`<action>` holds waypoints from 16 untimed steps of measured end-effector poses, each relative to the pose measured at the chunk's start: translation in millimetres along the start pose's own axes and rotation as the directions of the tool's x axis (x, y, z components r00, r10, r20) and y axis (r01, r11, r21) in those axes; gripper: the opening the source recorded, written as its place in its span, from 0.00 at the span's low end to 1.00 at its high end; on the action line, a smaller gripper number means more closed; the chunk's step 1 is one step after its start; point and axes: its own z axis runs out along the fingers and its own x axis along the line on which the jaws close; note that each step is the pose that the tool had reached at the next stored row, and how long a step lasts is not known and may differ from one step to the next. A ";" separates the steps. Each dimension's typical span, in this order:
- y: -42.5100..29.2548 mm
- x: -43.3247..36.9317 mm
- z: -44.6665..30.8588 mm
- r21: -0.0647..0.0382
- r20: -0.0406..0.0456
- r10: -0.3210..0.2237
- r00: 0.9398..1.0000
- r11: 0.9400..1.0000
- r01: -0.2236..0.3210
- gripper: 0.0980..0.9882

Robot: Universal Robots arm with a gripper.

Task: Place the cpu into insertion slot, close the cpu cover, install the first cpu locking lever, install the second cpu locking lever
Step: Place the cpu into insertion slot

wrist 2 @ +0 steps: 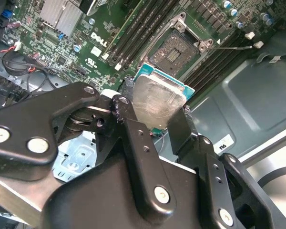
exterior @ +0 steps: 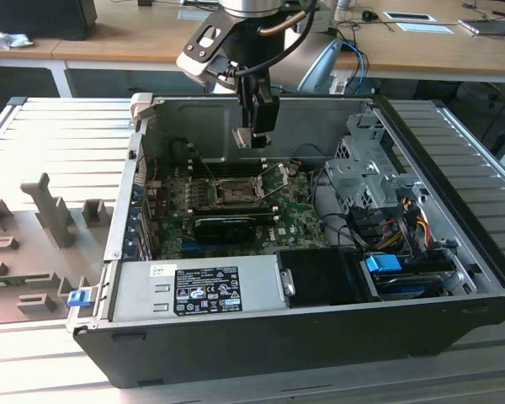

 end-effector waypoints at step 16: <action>-0.8 -0.1 8.8 0.000 0.001 0.002 1.000 1.000 -0.002 0.48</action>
